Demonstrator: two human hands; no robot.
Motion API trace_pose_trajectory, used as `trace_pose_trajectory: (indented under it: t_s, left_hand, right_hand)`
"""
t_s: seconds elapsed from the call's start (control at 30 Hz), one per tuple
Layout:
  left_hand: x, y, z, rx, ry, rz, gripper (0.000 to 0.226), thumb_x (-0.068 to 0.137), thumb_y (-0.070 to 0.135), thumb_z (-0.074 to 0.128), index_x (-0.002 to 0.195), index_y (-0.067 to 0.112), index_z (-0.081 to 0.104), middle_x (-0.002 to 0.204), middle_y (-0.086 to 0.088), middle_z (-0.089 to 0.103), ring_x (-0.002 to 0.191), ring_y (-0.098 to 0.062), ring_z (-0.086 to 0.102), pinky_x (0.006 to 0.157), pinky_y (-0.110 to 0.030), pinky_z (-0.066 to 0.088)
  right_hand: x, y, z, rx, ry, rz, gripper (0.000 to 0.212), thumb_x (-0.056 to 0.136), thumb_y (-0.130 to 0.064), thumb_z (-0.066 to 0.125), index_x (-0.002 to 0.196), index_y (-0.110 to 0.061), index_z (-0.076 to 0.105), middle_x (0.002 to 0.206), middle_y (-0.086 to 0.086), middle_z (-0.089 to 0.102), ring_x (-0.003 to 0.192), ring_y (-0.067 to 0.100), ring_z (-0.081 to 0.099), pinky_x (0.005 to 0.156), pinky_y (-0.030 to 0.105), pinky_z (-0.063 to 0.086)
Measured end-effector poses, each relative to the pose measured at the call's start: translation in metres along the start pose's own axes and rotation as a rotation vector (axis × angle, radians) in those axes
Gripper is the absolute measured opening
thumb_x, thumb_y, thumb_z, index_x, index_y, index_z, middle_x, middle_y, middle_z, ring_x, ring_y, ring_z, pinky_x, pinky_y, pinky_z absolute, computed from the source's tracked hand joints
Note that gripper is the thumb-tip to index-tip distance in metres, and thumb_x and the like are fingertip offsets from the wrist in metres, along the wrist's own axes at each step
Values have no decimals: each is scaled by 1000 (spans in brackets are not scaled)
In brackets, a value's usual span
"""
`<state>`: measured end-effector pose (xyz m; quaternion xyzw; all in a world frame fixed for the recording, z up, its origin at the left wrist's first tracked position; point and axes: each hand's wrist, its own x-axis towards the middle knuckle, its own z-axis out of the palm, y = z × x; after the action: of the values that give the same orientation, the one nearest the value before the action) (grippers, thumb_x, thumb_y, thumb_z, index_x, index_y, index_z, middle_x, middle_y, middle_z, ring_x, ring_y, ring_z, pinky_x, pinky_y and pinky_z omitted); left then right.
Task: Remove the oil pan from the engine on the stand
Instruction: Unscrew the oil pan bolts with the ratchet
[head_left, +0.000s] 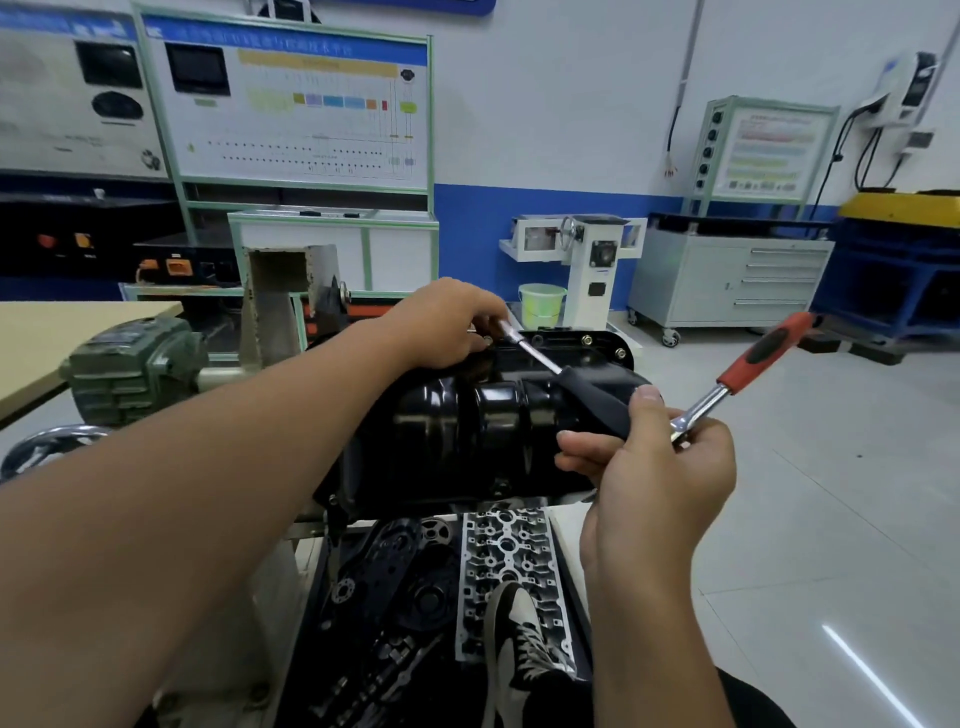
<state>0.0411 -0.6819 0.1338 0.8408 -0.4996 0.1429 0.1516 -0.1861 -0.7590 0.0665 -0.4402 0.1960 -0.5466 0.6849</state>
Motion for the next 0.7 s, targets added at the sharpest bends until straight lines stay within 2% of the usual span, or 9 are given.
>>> trace_pose_trajectory:
  t_s: [0.1, 0.2, 0.33, 0.47, 0.7]
  left_hand:
    - [1, 3, -9, 265, -129, 146, 40, 90, 2, 62, 114, 30, 75, 101, 8, 71, 101, -23, 60, 86, -45, 54]
    - [0, 4, -13, 374, -154, 222, 41, 92, 1, 56, 117, 28, 75, 113, 6, 72, 112, -23, 57, 86, -47, 53]
    - [-4, 4, -11, 400, -80, 251, 36, 97, 6, 55, 118, 28, 74, 119, 7, 68, 117, -20, 57, 81, -45, 56]
    - [-5, 4, -11, 389, -24, 264, 29, 99, 11, 58, 115, 28, 75, 121, 8, 65, 112, -20, 61, 74, -42, 56]
    - [-7, 9, -16, 427, -35, 283, 25, 101, 15, 56, 118, 23, 73, 122, 5, 63, 110, -23, 61, 75, -44, 56]
  right_hand:
    - [-4, 3, 3, -1, -15, 17, 14, 104, -20, 59, 96, -14, 49, 47, 1, 63, 41, 30, 66, 41, 32, 53]
    - [-7, 3, 5, 9, 0, 11, 13, 104, -20, 58, 96, -14, 50, 51, 1, 67, 39, 29, 65, 41, 32, 53]
    - [-6, 1, 4, 32, 17, 23, 12, 103, -20, 59, 96, -13, 51, 62, 4, 72, 39, 29, 64, 41, 32, 53]
    - [-6, 1, 3, 44, 32, 36, 12, 103, -19, 59, 98, -11, 51, 72, 5, 76, 40, 30, 64, 42, 33, 53]
    - [-5, 1, 2, 54, 52, 44, 13, 102, -18, 60, 97, -11, 51, 80, 8, 77, 40, 32, 64, 42, 34, 53]
